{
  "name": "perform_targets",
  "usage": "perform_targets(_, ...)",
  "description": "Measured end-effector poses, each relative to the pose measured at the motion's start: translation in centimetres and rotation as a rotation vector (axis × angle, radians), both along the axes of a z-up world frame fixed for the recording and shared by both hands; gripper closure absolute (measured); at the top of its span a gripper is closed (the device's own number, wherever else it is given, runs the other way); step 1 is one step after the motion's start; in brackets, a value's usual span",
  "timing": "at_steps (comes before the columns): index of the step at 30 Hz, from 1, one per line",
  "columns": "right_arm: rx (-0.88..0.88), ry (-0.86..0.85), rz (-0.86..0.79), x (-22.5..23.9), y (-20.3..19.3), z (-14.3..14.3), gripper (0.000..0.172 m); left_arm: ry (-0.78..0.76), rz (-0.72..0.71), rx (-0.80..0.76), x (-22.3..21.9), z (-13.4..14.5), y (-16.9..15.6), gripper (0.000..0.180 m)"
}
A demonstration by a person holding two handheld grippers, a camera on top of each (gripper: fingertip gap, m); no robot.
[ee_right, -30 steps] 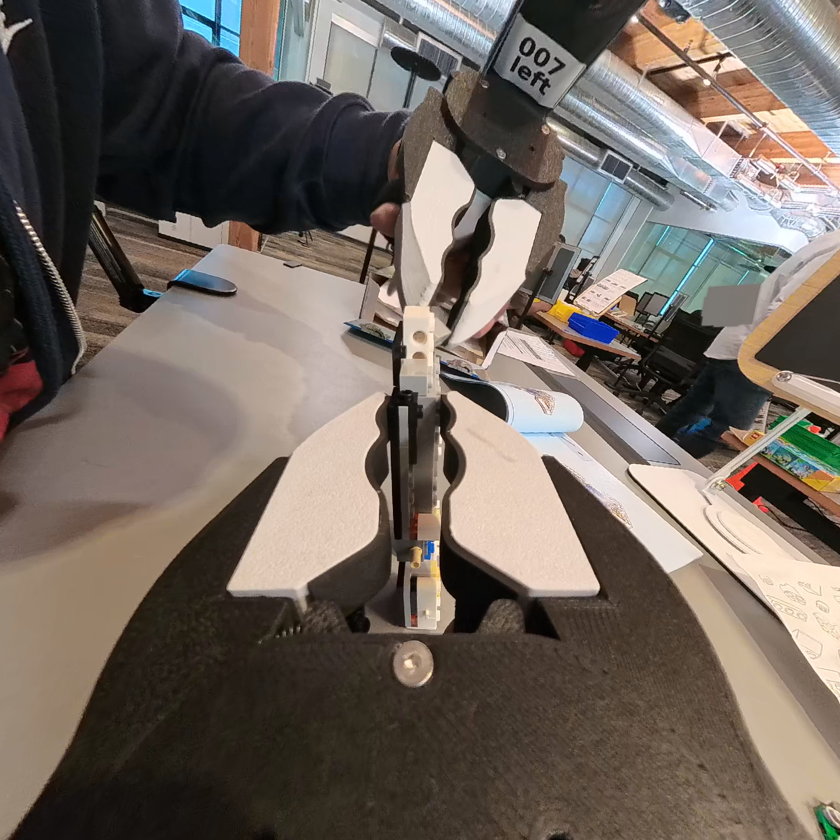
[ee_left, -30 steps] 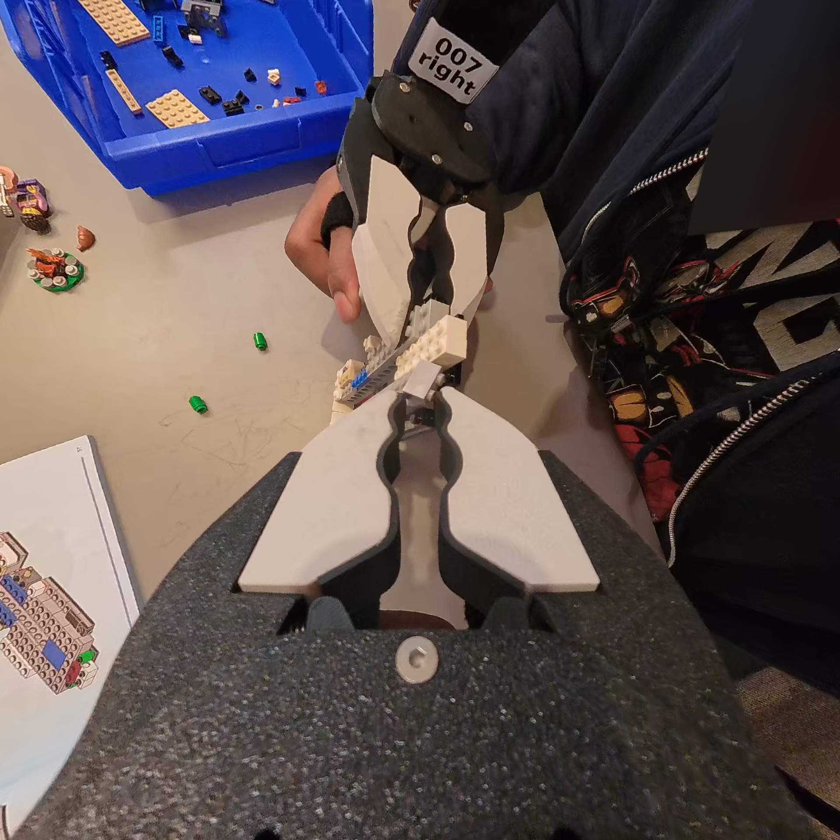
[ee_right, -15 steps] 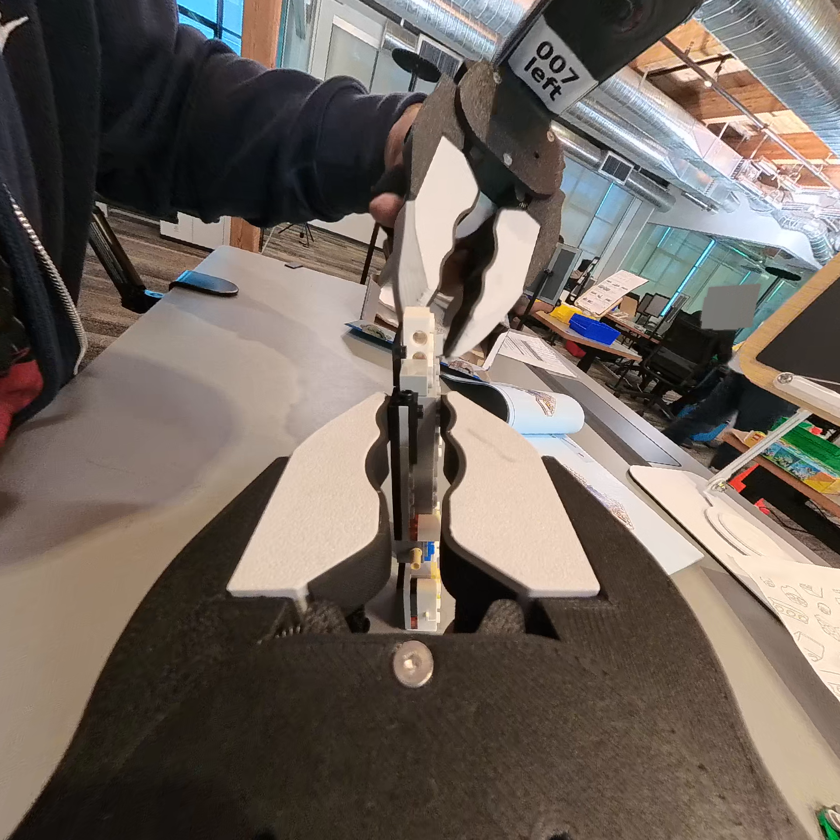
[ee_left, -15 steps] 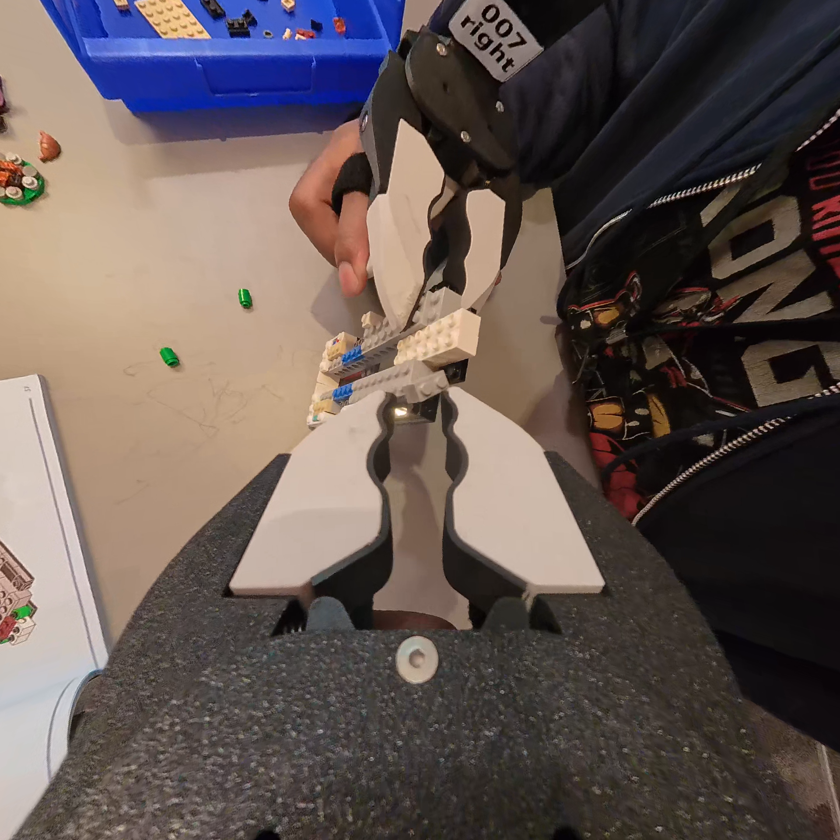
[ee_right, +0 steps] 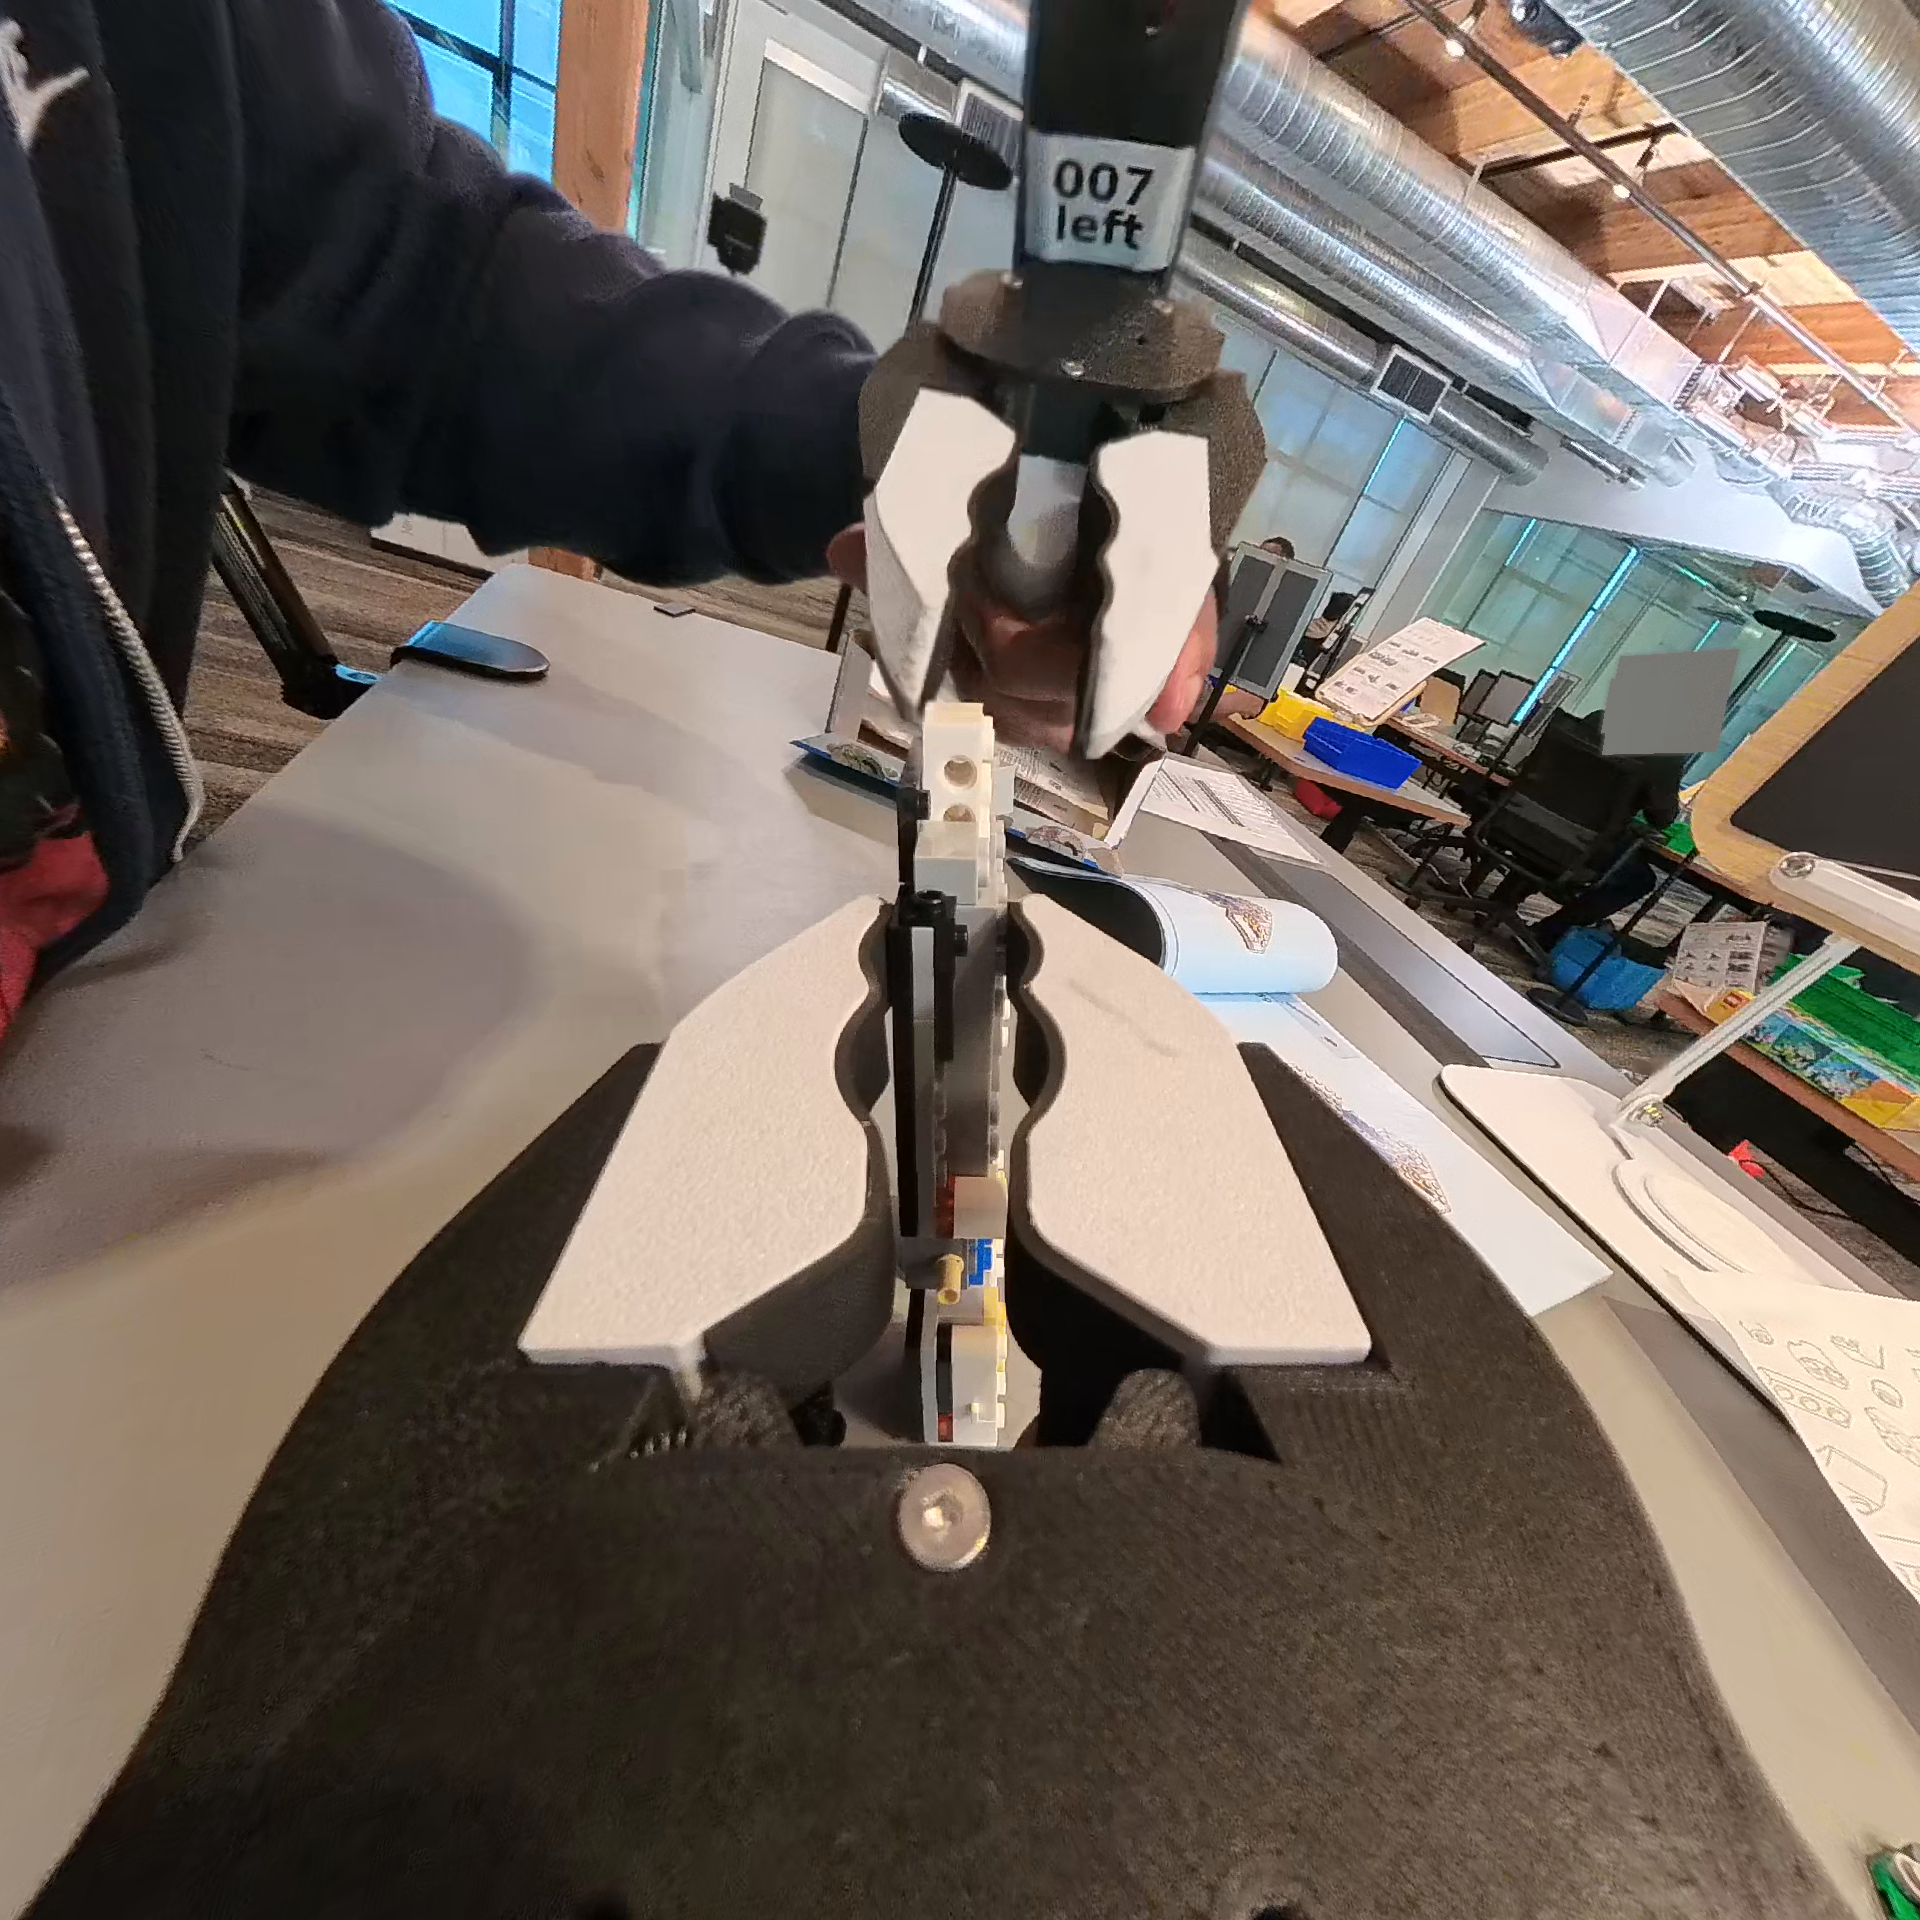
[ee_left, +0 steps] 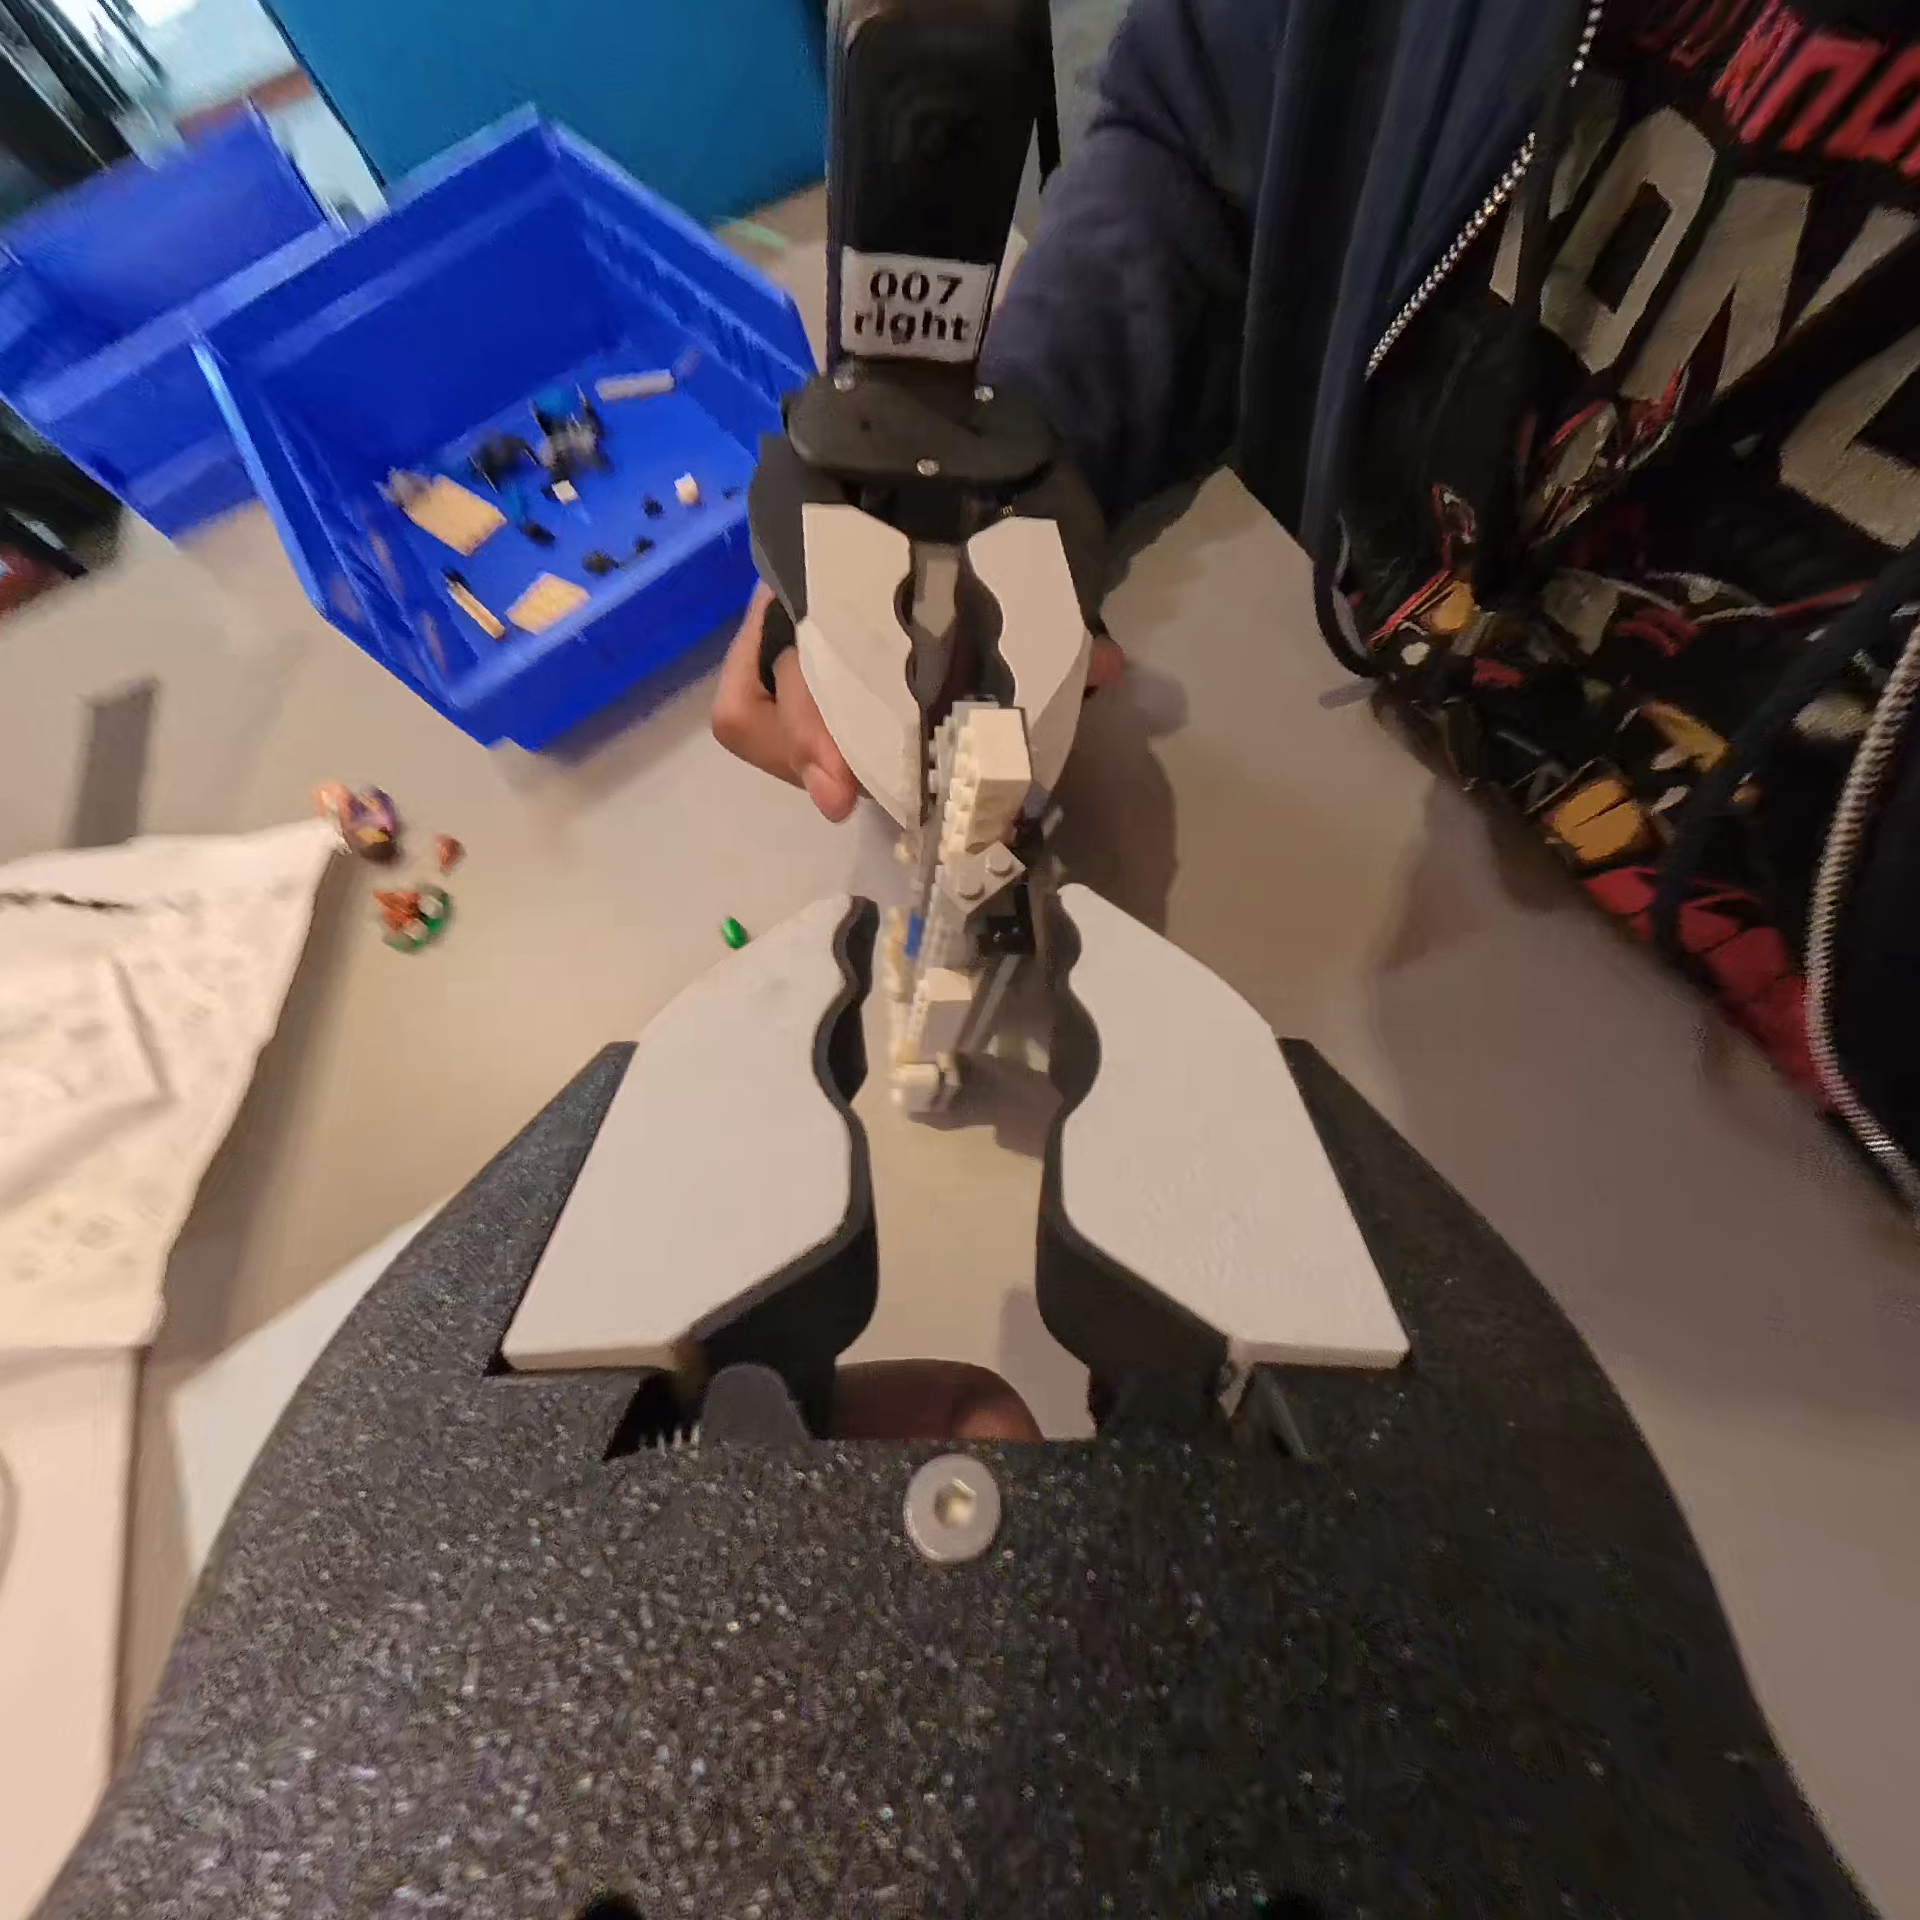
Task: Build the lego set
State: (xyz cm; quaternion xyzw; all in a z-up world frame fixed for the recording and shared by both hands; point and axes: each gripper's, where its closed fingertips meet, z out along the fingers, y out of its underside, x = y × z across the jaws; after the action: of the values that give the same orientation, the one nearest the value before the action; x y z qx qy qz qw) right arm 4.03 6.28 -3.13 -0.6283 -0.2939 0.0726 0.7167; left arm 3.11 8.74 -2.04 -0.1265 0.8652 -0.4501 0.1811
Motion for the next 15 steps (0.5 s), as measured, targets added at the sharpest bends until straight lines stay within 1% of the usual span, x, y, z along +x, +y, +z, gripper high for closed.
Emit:
perform_targets(2,0.0,0.004,0.0,0.0,0.0,0.0,0.152,-0.069,-0.038,-0.013,0.1,0.2,-0.1,0.149)
perform_targets(4,-0.001,0.006,0.0,0.1,0.0,0.0,0.152,-0.071,-0.066,-0.023,0.3,0.0,-0.1,0.15)
perform_targets(8,0.0,0.001,-0.001,0.1,0.0,0.0,0.152,-0.023,-0.118,-0.013,0.5,-0.9,-0.3,0.158)
perform_targets(11,0.001,-0.003,-0.002,0.1,0.0,0.0,0.152,0.032,-0.145,-0.012,0.3,-1.1,-0.6,0.17)
perform_targets(15,0.002,-0.006,-0.002,0.0,0.0,0.0,0.152,0.101,-0.104,-0.025,0.1,-0.7,-0.5,0.174)
